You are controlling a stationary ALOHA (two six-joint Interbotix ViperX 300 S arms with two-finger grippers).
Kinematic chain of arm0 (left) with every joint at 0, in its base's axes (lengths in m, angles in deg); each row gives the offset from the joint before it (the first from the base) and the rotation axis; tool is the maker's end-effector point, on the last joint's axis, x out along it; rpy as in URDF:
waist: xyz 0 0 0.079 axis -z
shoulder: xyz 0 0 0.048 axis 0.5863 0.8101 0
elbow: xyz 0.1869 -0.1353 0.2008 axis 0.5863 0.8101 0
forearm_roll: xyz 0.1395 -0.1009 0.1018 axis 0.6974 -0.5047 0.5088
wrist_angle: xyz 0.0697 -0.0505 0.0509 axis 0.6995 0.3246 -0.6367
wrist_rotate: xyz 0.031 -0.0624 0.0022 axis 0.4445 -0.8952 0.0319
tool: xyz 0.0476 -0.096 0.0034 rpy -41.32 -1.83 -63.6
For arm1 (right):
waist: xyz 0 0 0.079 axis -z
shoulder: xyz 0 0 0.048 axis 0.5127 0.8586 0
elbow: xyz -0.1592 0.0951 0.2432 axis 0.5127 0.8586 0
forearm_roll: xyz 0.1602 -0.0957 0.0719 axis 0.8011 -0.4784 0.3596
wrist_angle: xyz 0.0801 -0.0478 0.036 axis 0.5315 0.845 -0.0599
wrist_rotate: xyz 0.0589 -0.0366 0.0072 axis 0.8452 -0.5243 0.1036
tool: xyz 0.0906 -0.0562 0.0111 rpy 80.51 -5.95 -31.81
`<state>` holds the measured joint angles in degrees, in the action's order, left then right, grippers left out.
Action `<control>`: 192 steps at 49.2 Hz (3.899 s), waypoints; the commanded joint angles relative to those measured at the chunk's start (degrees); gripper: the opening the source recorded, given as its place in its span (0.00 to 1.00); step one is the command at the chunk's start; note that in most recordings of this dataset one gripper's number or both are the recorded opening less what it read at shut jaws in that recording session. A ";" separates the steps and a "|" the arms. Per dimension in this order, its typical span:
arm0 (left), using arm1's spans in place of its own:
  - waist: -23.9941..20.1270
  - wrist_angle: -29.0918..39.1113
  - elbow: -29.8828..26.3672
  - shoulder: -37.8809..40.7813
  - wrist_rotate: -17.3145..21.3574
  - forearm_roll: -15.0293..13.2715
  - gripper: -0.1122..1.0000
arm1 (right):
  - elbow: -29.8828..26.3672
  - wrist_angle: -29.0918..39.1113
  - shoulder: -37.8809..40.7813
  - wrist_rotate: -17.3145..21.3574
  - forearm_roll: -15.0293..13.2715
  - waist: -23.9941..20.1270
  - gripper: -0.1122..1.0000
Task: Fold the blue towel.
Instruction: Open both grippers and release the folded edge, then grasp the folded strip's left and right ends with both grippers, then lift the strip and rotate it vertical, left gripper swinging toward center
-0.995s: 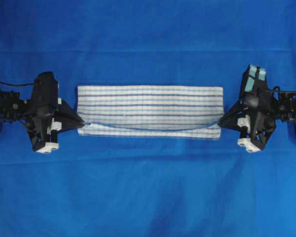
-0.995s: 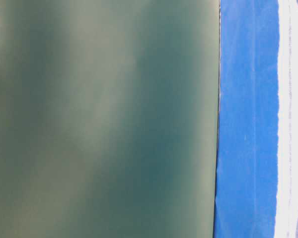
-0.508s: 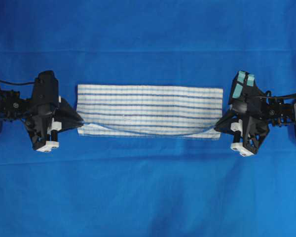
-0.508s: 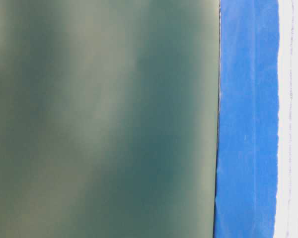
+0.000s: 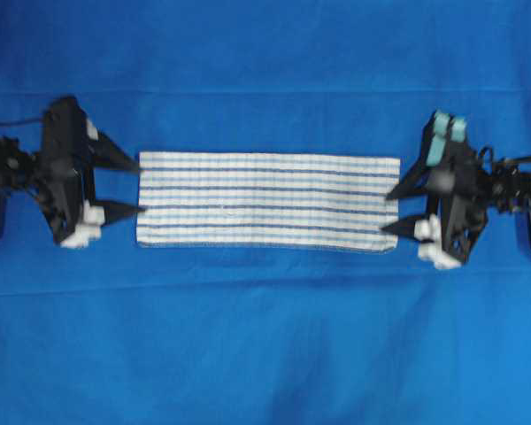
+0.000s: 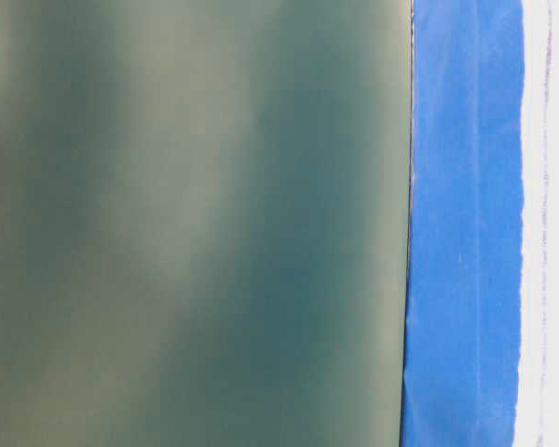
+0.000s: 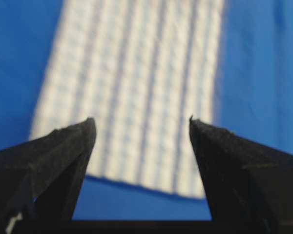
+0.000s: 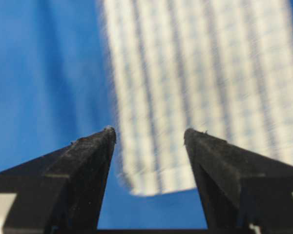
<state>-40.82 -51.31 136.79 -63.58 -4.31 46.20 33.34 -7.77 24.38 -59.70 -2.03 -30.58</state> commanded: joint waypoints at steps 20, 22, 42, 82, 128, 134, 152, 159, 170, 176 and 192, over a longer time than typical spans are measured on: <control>-5.80 -0.18 0.70 -4.92 3.87 0.00 0.72 | 0.88 -0.26 -3.87 -0.09 -6.77 9.58 0.68; -5.98 -0.35 0.44 -4.31 3.96 0.00 0.72 | 0.97 -0.18 -3.52 -0.09 -6.77 10.11 0.68; -10.90 -11.25 -2.55 16.35 4.48 -0.09 0.72 | -0.35 -2.72 10.28 -0.09 -6.77 15.38 0.68; -13.45 1.58 -7.03 24.17 8.09 0.18 0.11 | -0.79 -6.24 15.82 -0.53 -7.47 16.17 0.14; -7.56 12.74 -10.11 0.79 7.65 0.00 0.11 | -0.62 7.38 -13.62 0.18 -7.12 14.33 0.14; -6.86 12.04 -10.72 1.32 7.12 -0.09 0.11 | -0.88 7.12 -13.18 0.18 -7.12 14.24 0.14; 4.31 3.96 -16.00 6.77 3.78 -0.09 0.11 | -6.15 0.88 -4.13 -0.44 -8.35 21.88 0.14; 8.09 1.67 -19.78 10.37 2.72 -0.09 0.11 | -9.40 -1.58 0.62 -0.44 -10.46 26.81 0.14; 11.78 0.53 -29.27 18.11 2.72 -0.18 0.11 | -15.38 -2.29 7.21 -0.44 -14.41 31.38 0.14; 12.83 0.53 -35.16 22.50 3.60 -0.09 0.11 | -18.46 -3.25 10.02 -0.44 -16.17 32.34 0.14; 12.57 0.62 -49.57 34.19 3.87 0.00 0.11 | -22.85 -3.43 13.80 -0.44 -19.25 33.05 0.14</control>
<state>-28.16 -50.17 91.09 -30.18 -0.62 46.20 11.98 -10.76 38.80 -60.06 -20.93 2.29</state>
